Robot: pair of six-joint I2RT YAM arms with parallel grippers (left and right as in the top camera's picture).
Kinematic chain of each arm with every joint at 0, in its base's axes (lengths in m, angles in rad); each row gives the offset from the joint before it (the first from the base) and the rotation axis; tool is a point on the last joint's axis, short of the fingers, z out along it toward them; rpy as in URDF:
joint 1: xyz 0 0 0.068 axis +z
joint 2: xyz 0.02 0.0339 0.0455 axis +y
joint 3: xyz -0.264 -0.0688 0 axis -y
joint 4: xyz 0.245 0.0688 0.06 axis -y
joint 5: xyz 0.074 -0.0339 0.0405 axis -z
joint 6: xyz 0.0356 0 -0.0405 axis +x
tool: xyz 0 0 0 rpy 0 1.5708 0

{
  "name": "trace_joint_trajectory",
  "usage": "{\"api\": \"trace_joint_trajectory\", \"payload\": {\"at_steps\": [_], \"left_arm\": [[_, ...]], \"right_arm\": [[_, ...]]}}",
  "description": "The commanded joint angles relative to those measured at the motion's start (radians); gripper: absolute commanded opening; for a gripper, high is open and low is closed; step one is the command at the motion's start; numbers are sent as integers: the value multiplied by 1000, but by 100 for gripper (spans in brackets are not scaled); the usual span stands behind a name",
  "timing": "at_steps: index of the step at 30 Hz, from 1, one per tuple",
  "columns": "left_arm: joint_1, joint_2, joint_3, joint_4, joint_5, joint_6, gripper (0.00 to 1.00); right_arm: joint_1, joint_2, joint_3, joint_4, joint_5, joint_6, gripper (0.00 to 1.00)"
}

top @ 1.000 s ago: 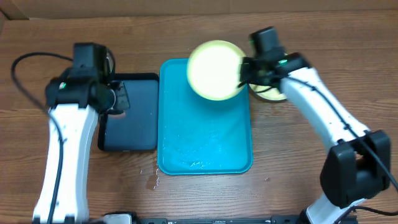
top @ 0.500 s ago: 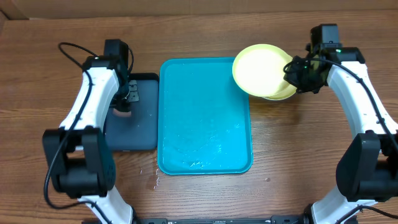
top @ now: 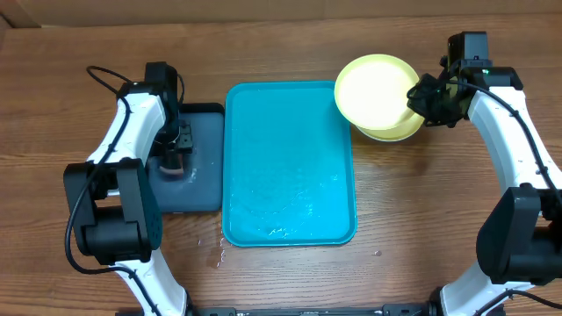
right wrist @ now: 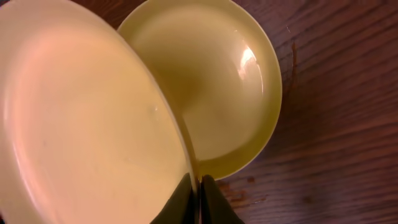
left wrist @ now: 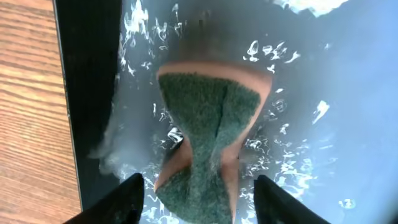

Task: Clean dirty plates on tray and stack at the side
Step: 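Lower the plate onto the stack and open the right gripper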

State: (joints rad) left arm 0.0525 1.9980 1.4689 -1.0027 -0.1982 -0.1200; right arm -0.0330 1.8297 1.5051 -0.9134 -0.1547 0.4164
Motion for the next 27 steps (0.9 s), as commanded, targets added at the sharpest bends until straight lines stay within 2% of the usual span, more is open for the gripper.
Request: {"api": "trace_joint_trajectory", "payload": {"at_steps": [1, 4, 11, 14, 15, 16, 17, 21, 27], "left_arm": [[0, 2, 52, -28, 50, 10, 59], [0, -15, 113, -68, 119, 34, 59], [0, -74, 243, -116, 387, 144, 61], [0, -100, 252, -106, 449, 143, 63], [0, -103, 252, -103, 460, 141, 65], [0, -104, 252, -103, 462, 130, 79], [0, -103, 252, -105, 461, 119, 100], [0, -101, 250, -108, 457, 120, 100], [0, -101, 250, -108, 457, 120, 100]], "right_arm": [[-2, -22, 14, 29, -11, -5, 15], [-2, -21, 6, 66, -12, -4, 19], [-2, -19, -12, 109, -12, -4, 20], [-2, -19, -12, 105, -12, -4, 24], [-2, -19, -12, 105, -12, -4, 25], [-2, -19, -13, 105, -12, -4, 31], [-1, -19, -13, 105, -16, -4, 35], [11, -11, -13, 103, -34, -6, 52], [58, 29, -13, 90, -47, -83, 60]]}}
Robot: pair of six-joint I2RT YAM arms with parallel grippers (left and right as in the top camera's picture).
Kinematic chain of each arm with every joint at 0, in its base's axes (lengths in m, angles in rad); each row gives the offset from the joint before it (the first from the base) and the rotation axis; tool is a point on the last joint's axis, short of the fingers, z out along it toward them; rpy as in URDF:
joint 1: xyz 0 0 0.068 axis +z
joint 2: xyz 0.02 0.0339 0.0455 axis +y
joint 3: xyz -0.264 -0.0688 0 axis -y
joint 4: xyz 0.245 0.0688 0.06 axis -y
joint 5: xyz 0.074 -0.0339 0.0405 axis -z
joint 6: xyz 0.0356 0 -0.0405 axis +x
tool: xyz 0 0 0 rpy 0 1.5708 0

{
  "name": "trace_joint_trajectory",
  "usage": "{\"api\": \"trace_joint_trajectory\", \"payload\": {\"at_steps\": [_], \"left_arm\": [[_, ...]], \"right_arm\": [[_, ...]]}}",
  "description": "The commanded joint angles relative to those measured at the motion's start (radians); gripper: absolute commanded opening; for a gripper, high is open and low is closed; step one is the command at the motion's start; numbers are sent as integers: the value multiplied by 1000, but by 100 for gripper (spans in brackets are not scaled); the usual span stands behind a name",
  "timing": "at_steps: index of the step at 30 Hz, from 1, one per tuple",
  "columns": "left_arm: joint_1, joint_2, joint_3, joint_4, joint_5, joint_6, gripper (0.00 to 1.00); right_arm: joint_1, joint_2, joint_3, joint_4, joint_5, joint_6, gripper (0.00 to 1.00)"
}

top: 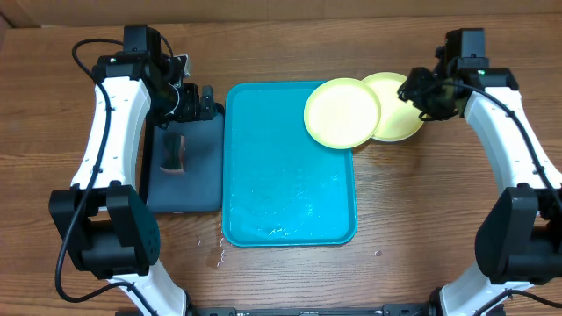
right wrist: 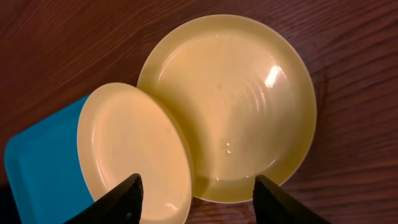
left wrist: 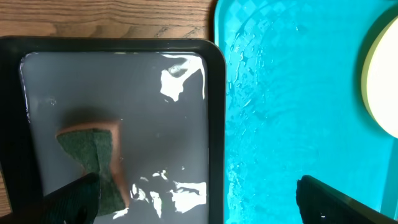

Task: Clean dirty plates on tray and stack at the side
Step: 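Lower the plate onto the stack and open the right gripper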

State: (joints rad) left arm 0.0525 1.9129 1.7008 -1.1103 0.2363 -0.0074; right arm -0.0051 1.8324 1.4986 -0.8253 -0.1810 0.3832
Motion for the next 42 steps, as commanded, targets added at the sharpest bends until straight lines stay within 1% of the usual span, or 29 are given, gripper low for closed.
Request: {"api": "trace_joint_trajectory", "payload": {"at_steps": [1, 6, 8, 14, 18, 19, 20, 21, 24, 25, 26, 29, 33, 36, 42], "left_arm": [[0, -16, 18, 0, 23, 8, 100], [0, -16, 18, 0, 23, 8, 100], [0, -16, 18, 0, 23, 8, 100], [0, -16, 18, 0, 23, 8, 100], [0, -16, 18, 0, 23, 8, 100], [0, -16, 18, 0, 23, 8, 100], [0, -16, 18, 0, 23, 8, 100], [0, -16, 18, 0, 23, 8, 100], [0, -16, 18, 0, 23, 8, 99], [0, -16, 18, 0, 23, 8, 100], [0, -16, 18, 0, 23, 8, 100], [0, -16, 18, 0, 23, 8, 100], [0, -16, 18, 0, 23, 8, 100], [0, -16, 18, 0, 23, 8, 100], [0, -16, 18, 0, 23, 8, 100]], "right_arm": [[42, 35, -6, 4, -21, -62, 60], [91, 68, -6, 18, -21, -130, 64], [103, 87, -6, 12, -1, -153, 64], [108, 150, -6, 14, 113, -153, 65], [108, 178, -7, 28, 121, -156, 64], [108, 180, -7, 28, 120, -156, 63], [108, 180, -7, 27, 119, -156, 58], [108, 180, -7, 27, 114, -156, 56], [116, 180, -7, 32, 101, -156, 54], [118, 180, -7, 33, 101, -156, 51], [119, 180, -7, 35, 101, -156, 46], [121, 180, -7, 36, 101, -156, 38], [122, 180, -7, 35, 101, -156, 36], [122, 180, -7, 35, 100, -156, 26], [123, 181, -7, 35, 100, -156, 23]]}}
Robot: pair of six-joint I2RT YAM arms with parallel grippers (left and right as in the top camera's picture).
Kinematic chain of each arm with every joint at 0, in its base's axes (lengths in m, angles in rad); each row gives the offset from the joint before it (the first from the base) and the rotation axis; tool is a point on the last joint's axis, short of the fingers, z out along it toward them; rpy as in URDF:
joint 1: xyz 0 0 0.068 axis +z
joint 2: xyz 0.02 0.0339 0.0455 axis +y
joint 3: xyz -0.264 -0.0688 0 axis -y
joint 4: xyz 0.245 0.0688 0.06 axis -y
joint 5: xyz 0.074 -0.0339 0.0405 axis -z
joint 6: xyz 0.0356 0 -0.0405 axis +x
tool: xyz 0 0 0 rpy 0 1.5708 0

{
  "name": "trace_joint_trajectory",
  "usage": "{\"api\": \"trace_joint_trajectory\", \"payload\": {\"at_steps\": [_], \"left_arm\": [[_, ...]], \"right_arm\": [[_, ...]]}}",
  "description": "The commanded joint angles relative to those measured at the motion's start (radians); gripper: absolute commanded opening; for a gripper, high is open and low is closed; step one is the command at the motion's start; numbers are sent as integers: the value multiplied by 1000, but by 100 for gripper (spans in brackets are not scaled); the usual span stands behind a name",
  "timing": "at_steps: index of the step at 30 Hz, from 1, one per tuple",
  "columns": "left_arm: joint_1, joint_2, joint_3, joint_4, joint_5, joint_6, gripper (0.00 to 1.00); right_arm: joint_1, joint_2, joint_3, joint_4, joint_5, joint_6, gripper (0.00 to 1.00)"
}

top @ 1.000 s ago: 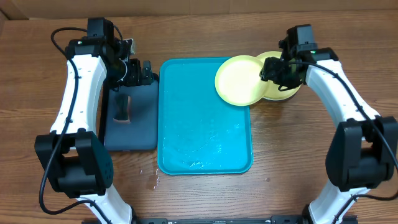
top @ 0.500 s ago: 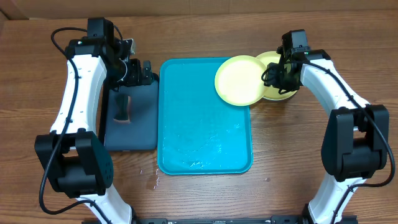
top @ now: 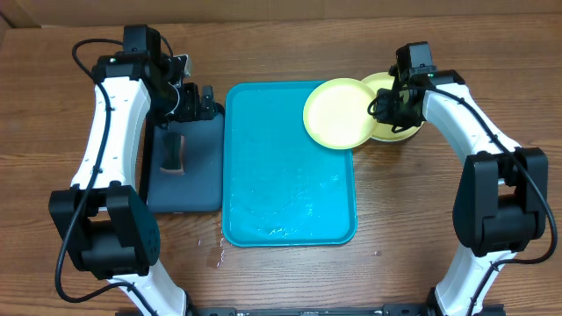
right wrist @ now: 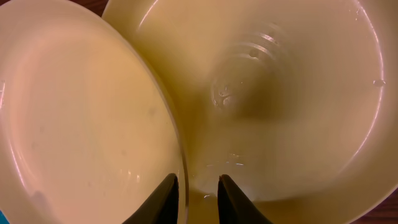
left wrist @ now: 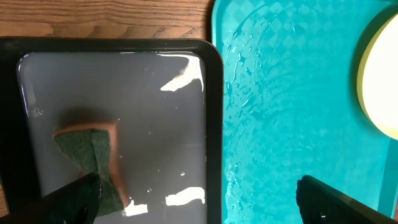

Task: Clean dirty plates on tray and stack at the side
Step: 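Lower the plate onto the stack and open the right gripper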

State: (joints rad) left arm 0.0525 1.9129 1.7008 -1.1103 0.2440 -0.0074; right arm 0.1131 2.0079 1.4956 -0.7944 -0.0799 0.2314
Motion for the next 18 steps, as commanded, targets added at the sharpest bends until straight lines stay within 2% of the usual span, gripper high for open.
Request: {"api": "trace_joint_trajectory", "payload": {"at_steps": [1, 6, 14, 18], "left_arm": [[0, -16, 18, 0, 15, 8, 100], [0, -16, 18, 0, 15, 8, 100], [0, -16, 18, 0, 15, 8, 100], [0, -16, 18, 0, 15, 8, 100]], "right_arm": [[5, 5, -4, 4, -1, -4, 21], [5, 7, -4, 0, -4, -4, 15], [5, 26, -4, 0, -4, -4, 17], [5, 48, -4, 1, -18, -4, 14]]}}
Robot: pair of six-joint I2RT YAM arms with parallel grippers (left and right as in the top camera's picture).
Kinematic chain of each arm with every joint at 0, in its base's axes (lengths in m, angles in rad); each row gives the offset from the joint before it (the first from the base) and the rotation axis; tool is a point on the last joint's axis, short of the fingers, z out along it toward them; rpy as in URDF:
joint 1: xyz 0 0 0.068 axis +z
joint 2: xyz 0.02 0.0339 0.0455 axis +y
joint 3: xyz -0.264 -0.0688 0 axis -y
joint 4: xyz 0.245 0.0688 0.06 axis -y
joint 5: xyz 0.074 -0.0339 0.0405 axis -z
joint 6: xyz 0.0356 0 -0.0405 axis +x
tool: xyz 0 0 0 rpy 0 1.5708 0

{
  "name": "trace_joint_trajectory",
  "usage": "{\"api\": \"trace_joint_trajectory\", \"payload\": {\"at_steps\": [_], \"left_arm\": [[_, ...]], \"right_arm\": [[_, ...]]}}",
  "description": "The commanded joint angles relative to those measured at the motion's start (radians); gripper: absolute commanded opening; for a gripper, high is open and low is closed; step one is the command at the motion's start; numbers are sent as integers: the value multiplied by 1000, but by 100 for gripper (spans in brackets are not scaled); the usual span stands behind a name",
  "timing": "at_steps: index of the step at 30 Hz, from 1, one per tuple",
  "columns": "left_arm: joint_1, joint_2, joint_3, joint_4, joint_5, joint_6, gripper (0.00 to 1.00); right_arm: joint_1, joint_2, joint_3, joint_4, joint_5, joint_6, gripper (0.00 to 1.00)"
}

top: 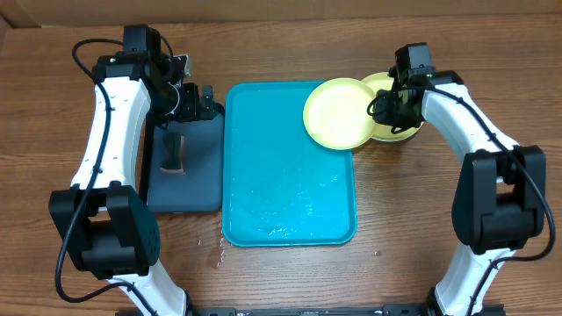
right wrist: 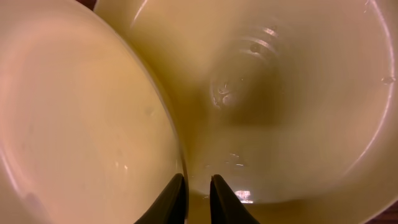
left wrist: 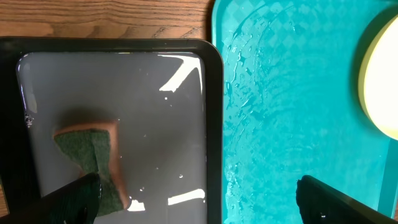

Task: Clean dirty plates on tray and stack at the side
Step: 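Lower the plate onto the stack and open the right gripper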

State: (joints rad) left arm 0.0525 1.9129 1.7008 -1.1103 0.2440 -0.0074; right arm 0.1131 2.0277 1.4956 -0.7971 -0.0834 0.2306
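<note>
Two pale yellow plates lie at the teal tray's [top: 290,175] back right corner. The upper plate [top: 341,112] rests partly on the tray corner and partly on the lower plate [top: 399,123], which sits on the table. My right gripper [top: 386,110] is low over their overlap. In the right wrist view its jaws [right wrist: 198,198] stand narrowly open, astride the rim of the upper plate [right wrist: 81,112] above the lower plate [right wrist: 280,93]. My left gripper [left wrist: 196,202] hangs wide open and holds nothing, over the dark tray's right rim [left wrist: 214,124].
A green-and-orange sponge [left wrist: 90,155] lies in shallow water in the dark tray [top: 206,189] left of the teal tray. The teal tray's surface [left wrist: 286,112] is wet. Water drops lie on the wood near its front left corner [top: 215,254].
My right gripper's fingers have drawn closer together around the upper plate's rim and sit slightly nearer the plates. The left arm, sponge and plates have not moved.
First my left gripper was low and open over the sponge, while the right was shut on a tilted plate over the other plate. Then the left was raised at the back, and the plate lay released across tray corner and second plate. The right then came down at the overlap and narrowed.
</note>
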Motion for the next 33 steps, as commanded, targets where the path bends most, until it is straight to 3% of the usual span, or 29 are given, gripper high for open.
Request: {"api": "trace_joint_trajectory", "payload": {"at_steps": [1, 3, 14, 33], "left_arm": [[0, -16, 18, 0, 15, 8, 100], [0, -16, 18, 0, 15, 8, 100], [0, -16, 18, 0, 15, 8, 100], [0, -16, 18, 0, 15, 8, 100]], "right_arm": [[5, 33, -4, 4, -16, -3, 11], [5, 37, -4, 4, -16, -3, 4], [-10, -54, 50, 3, -14, 9, 4], [-193, -93, 21, 29, 56, 103, 4]]}}
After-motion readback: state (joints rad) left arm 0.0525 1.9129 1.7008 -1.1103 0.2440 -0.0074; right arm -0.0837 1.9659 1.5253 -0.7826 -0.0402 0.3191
